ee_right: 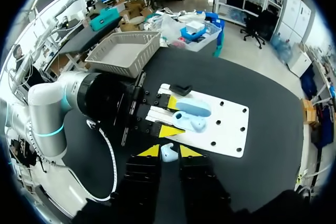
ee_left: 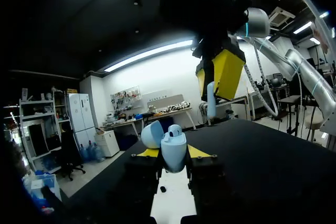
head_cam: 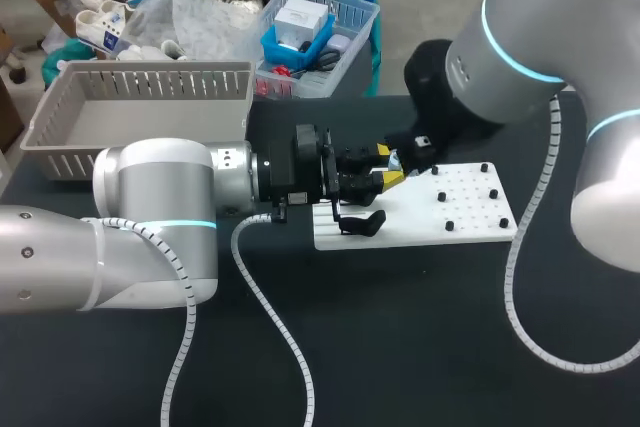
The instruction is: Pick up each earbud case from the left stands, insert the matching earbuds, close the lid, and place the case in the box.
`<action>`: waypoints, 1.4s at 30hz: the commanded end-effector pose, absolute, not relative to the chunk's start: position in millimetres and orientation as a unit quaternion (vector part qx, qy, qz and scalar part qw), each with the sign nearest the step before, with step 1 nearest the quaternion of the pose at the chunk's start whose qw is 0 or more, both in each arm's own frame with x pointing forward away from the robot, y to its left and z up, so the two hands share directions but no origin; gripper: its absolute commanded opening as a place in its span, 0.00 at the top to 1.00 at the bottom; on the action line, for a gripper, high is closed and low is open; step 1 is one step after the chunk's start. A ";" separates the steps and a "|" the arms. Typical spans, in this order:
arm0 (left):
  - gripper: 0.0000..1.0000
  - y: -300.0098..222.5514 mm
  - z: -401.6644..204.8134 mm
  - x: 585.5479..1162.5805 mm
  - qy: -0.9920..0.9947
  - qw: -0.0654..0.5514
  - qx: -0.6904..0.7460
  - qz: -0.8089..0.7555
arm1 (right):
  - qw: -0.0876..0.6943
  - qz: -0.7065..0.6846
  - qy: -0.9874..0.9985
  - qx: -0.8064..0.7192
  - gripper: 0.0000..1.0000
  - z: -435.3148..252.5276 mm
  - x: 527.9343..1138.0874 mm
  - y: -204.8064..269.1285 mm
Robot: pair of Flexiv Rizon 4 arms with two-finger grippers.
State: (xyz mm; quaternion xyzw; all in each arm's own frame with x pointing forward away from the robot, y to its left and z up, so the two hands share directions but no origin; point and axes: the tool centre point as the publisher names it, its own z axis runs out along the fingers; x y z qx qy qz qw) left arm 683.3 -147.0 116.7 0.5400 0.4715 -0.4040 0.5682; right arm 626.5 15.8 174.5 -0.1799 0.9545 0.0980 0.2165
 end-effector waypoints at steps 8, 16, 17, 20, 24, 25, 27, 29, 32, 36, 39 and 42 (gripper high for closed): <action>1.00 -147.5 116.3 682.8 0.472 0.570 0.539 -0.403 | 0.217 0.105 0.952 -0.190 1.00 173.0 657.8 20.9; 1.00 -147.5 116.3 682.8 0.472 0.570 0.539 -0.403 | 0.216 0.107 0.951 -0.194 1.00 171.9 667.2 22.0; 1.00 -147.5 116.3 682.8 0.472 0.570 0.539 -0.403 | 0.216 0.107 0.951 -0.194 1.00 171.4 667.6 21.9; 1.00 -147.5 116.3 682.8 0.472 0.570 0.539 -0.403 | 0.215 0.109 0.951 -0.195 1.00 169.8 668.4 21.8; 1.00 -147.5 116.3 682.8 0.472 0.570 0.539 -0.403 | 0.211 0.110 0.951 -0.196 1.00 167.0 670.5 21.5; 1.00 -147.5 116.3 682.8 0.472 0.570 0.539 -0.403 | 0.210 0.110 0.951 -0.196 1.00 166.5 670.9 21.3; 1.00 -147.5 116.3 682.8 0.472 0.570 0.539 -0.403 | 0.208 0.109 0.952 -0.197 1.00 166.0 671.4 21.1; 1.00 -147.5 116.3 682.8 0.472 0.570 0.539 -0.403 | 0.207 0.107 0.952 -0.197 1.00 165.8 671.8 20.4; 1.00 -147.5 116.3 682.8 0.472 0.570 0.539 -0.403 | 0.206 0.107 0.953 -0.196 1.00 165.5 672.0 19.2; 1.00 -147.5 116.3 682.8 0.472 0.570 0.539 -0.403 | 0.203 0.107 0.953 -0.198 1.00 163.4 673.1 20.6; 1.00 -147.5 116.3 682.8 0.472 0.570 0.539 -0.403 | 0.201 0.108 0.953 -0.199 1.00 162.1 673.2 21.9; 1.00 -147.5 116.3 682.8 0.472 0.570 0.539 -0.403 | 0.200 0.108 0.953 -0.200 1.00 161.6 673.3 22.6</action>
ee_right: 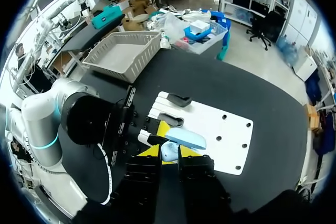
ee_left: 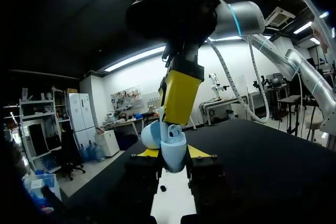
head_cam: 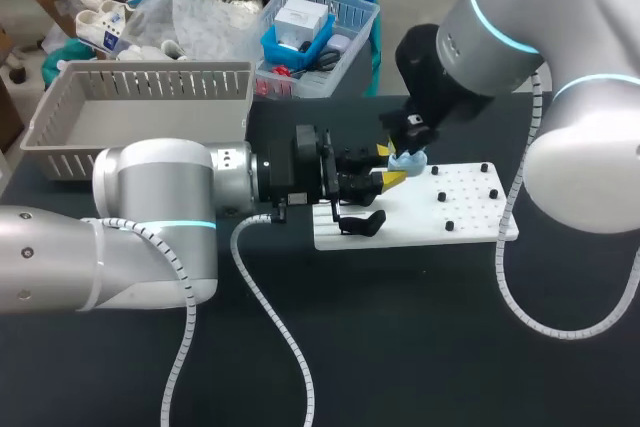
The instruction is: Pick up each earbud case from the left stands, insert the matching earbuds, close the lid, and place the case in the box.
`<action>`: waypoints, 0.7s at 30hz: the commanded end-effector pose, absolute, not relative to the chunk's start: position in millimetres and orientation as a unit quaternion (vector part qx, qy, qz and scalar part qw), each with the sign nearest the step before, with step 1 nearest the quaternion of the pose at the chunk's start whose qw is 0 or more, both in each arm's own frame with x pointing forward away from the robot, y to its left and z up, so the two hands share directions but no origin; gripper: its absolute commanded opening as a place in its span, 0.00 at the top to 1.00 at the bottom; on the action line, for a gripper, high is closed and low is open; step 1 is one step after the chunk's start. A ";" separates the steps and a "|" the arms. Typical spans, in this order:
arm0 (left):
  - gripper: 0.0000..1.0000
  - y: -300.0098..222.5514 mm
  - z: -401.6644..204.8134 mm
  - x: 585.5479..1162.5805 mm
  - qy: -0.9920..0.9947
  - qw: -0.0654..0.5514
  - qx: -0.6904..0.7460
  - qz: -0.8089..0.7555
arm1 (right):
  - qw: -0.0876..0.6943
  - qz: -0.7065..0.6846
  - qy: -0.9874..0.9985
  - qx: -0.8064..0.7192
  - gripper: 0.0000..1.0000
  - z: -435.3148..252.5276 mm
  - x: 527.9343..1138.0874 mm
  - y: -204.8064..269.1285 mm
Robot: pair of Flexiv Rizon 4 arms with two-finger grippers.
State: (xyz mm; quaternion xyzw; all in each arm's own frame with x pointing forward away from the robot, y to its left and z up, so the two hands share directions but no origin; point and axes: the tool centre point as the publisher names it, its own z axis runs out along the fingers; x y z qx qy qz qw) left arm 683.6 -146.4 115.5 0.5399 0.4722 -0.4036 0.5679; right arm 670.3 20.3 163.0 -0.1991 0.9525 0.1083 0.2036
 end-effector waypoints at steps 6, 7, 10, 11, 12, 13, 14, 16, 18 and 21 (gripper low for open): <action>1.00 -147.5 116.3 682.8 0.472 0.570 0.539 -0.403 | 0.199 0.105 0.954 -0.200 1.00 163.3 672.9 23.0; 1.00 -147.5 116.3 682.8 0.472 0.570 0.539 -0.403 | 0.199 0.104 0.954 -0.200 1.00 163.5 672.4 22.9; 1.00 -147.5 116.3 682.8 0.472 0.570 0.539 -0.403 | 0.200 0.104 0.954 -0.199 1.00 163.8 671.1 22.9; 1.00 -147.5 116.3 682.8 0.472 0.570 0.539 -0.403 | 0.200 0.104 0.954 -0.198 1.00 163.7 670.8 22.9; 1.00 -147.5 116.3 682.8 0.472 0.570 0.539 -0.403 | 0.200 0.104 0.954 -0.198 1.00 163.5 670.6 22.9; 1.00 -147.5 116.3 682.8 0.472 0.570 0.539 -0.403 | 0.200 0.104 0.954 -0.197 1.00 163.3 670.3 22.7; 1.00 -147.5 116.3 682.8 0.472 0.570 0.539 -0.403 | 0.200 0.105 0.954 -0.196 1.00 163.3 670.0 22.4; 1.00 -147.5 116.3 682.8 0.472 0.570 0.539 -0.403 | 0.201 0.105 0.954 -0.194 1.00 163.3 669.5 22.0; 1.00 -147.5 116.3 682.8 0.472 0.570 0.539 -0.403 | 0.201 0.104 0.955 -0.193 1.00 163.1 669.3 22.0; 1.00 -147.5 116.3 682.8 0.472 0.570 0.539 -0.403 | 0.202 0.106 0.954 -0.194 1.00 162.6 668.5 22.6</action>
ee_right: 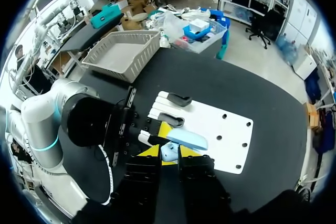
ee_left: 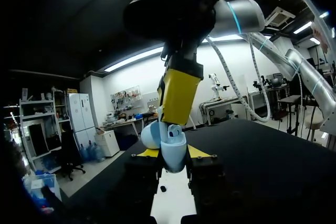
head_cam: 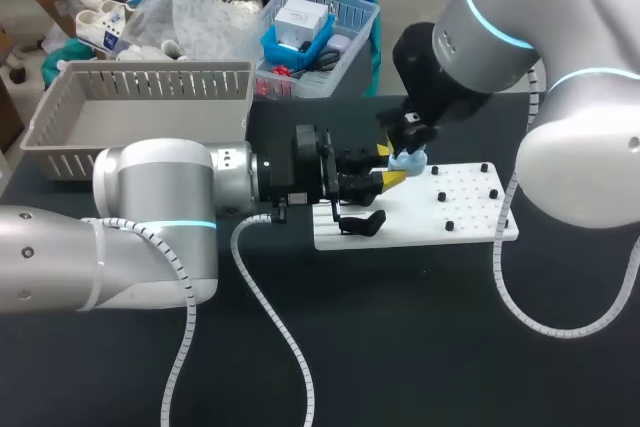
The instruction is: Pick up each earbud case from the left stands, insert the matching earbuds, close the lid, and place the case in the box.
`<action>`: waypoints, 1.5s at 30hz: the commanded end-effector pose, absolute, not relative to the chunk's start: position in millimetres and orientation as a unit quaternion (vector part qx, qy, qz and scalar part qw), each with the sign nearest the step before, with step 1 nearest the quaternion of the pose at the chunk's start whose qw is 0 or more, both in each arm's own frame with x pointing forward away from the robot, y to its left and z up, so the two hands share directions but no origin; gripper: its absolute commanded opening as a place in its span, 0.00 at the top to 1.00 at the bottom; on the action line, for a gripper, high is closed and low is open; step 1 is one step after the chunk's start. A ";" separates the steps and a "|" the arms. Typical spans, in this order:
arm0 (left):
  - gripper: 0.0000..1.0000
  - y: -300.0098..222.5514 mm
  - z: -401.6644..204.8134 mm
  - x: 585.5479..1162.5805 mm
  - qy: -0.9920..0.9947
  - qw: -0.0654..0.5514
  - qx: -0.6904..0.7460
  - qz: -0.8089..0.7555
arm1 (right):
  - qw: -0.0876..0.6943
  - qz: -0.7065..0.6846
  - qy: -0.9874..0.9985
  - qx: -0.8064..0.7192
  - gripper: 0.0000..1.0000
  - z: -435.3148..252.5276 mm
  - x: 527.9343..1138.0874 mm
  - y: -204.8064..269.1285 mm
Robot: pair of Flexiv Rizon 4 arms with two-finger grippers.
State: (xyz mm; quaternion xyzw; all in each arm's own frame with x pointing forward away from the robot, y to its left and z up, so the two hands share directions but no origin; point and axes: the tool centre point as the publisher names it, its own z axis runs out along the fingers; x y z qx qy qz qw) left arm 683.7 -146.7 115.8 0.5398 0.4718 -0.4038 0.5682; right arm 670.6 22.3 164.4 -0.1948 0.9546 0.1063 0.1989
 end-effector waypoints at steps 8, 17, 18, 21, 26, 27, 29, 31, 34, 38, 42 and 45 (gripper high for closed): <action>1.00 -147.5 116.3 682.8 0.472 0.570 0.539 -0.403 | 0.204 0.107 0.954 -0.194 1.00 164.7 667.3 24.1; 1.00 -147.5 116.3 682.8 0.472 0.570 0.539 -0.403 | 0.206 0.107 0.954 -0.192 1.00 165.6 662.1 22.3; 1.00 -147.5 116.3 682.8 0.472 0.570 0.539 -0.403 | 0.206 0.107 0.954 -0.191 1.00 165.4 661.6 22.3; 1.00 -147.5 116.3 682.8 0.472 0.570 0.539 -0.403 | 0.206 0.107 0.954 -0.189 1.00 164.9 659.6 21.8; 1.00 -147.5 116.3 682.8 0.472 0.570 0.539 -0.403 | 0.206 0.110 0.954 -0.186 1.00 161.7 658.1 21.9; 1.00 -147.5 116.3 682.8 0.472 0.570 0.539 -0.403 | 0.205 0.111 0.955 -0.185 1.00 160.7 658.4 21.8; 1.00 -147.5 116.3 682.8 0.472 0.570 0.539 -0.403 | 0.204 0.111 0.955 -0.184 1.00 159.2 659.0 22.2; 1.00 -147.5 116.3 682.8 0.472 0.570 0.539 -0.403 | 0.203 0.112 0.955 -0.185 1.00 158.8 659.3 22.5; 1.00 -147.5 116.3 682.8 0.472 0.570 0.539 -0.403 | 0.203 0.112 0.955 -0.185 1.00 159.0 660.0 22.7; 1.00 -147.5 116.3 682.8 0.472 0.570 0.539 -0.403 | 0.204 0.112 0.955 -0.185 1.00 160.0 661.0 22.7; 1.00 -147.5 116.3 682.8 0.472 0.570 0.539 -0.403 | 0.205 0.111 0.955 -0.185 1.00 160.3 661.4 22.0; 1.00 -147.5 116.3 682.8 0.472 0.570 0.539 -0.403 | 0.205 0.111 0.955 -0.183 1.00 160.5 661.8 20.1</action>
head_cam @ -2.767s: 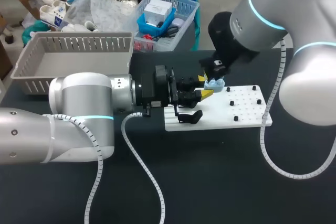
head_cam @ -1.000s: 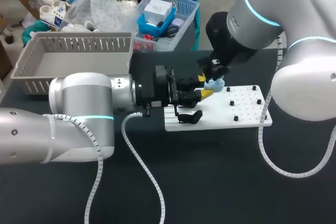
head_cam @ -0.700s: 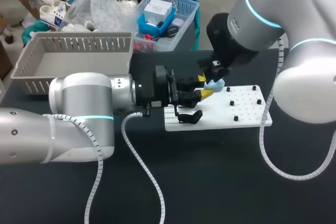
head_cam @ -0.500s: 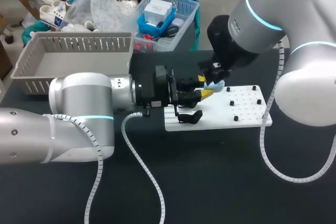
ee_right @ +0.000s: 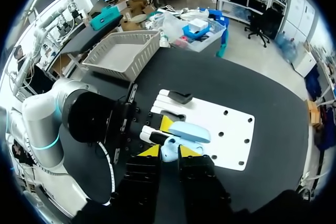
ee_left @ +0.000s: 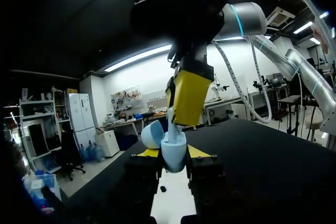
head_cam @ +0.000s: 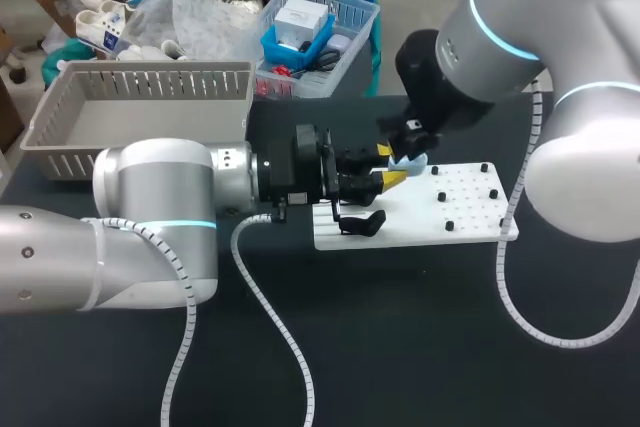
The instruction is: Pick up each earbud case from the left stands, insert the matching earbuds, close the lid, and place the case in the box.
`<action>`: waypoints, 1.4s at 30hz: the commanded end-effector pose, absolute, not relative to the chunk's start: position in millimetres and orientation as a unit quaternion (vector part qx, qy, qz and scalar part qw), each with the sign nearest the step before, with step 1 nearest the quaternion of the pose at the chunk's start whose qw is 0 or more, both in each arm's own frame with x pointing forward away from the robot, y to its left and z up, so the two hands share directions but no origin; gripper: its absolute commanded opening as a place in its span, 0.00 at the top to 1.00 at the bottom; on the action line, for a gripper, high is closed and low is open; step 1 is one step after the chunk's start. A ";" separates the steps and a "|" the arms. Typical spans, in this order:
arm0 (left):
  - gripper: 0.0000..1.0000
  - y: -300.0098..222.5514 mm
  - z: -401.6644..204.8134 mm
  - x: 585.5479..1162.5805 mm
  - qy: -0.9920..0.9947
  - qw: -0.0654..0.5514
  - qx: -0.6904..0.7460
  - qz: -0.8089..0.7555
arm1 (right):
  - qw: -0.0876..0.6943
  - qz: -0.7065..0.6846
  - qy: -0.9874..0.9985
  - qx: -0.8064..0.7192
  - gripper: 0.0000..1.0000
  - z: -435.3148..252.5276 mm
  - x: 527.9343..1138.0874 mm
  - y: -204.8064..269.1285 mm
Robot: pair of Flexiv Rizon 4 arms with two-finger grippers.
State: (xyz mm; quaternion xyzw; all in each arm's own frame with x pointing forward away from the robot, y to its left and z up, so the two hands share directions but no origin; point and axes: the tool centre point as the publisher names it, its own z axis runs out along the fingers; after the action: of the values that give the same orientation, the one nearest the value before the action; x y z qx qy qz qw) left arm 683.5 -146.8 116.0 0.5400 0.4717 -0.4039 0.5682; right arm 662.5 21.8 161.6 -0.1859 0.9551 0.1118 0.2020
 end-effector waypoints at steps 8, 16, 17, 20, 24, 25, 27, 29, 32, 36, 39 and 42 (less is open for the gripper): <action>1.00 -147.5 116.3 682.8 0.472 0.570 0.539 -0.403 | 0.202 0.113 0.955 -0.184 1.00 157.5 663.1 20.5; 1.00 -147.5 116.3 682.8 0.472 0.570 0.539 -0.403 | 0.200 0.115 0.955 -0.186 1.00 155.5 664.5 22.1; 1.00 -147.5 116.3 682.8 0.472 0.570 0.539 -0.403 | 0.198 0.115 0.955 -0.186 1.00 154.6 664.8 22.2; 1.00 -147.5 116.3 682.8 0.472 0.570 0.539 -0.403 | 0.197 0.115 0.956 -0.186 1.00 154.2 664.9 22.3; 1.00 -147.5 116.3 682.8 0.472 0.570 0.539 -0.403 | 0.195 0.113 0.956 -0.186 1.00 153.2 665.4 21.6; 1.00 -147.5 116.3 682.8 0.472 0.570 0.539 -0.403 | 0.195 0.113 0.956 -0.186 1.00 153.0 665.5 21.3; 1.00 -147.5 116.3 682.8 0.472 0.570 0.539 -0.403 | 0.194 0.113 0.957 -0.186 1.00 152.7 665.9 21.1; 1.00 -147.5 116.3 682.8 0.472 0.570 0.539 -0.403 | 0.193 0.112 0.957 -0.186 1.00 152.3 666.8 20.8; 1.00 -147.5 116.3 682.8 0.472 0.570 0.539 -0.403 | 0.192 0.111 0.957 -0.186 1.00 152.3 667.9 20.2; 1.00 -147.5 116.3 682.8 0.472 0.570 0.539 -0.403 | 0.191 0.109 0.957 -0.187 1.00 152.2 669.5 20.1; 1.00 -147.5 116.3 682.8 0.472 0.570 0.539 -0.403 | 0.190 0.109 0.957 -0.188 1.00 152.3 670.2 20.1; 1.00 -147.5 116.3 682.8 0.472 0.570 0.539 -0.403 | 0.190 0.109 0.957 -0.189 1.00 152.6 671.0 20.2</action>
State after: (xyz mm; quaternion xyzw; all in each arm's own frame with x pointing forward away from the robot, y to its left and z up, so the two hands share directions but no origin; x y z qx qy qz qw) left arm 683.4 -147.3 116.5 0.5400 0.4714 -0.4041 0.5683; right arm 668.8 20.1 152.3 -0.1889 0.9568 0.1088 0.1923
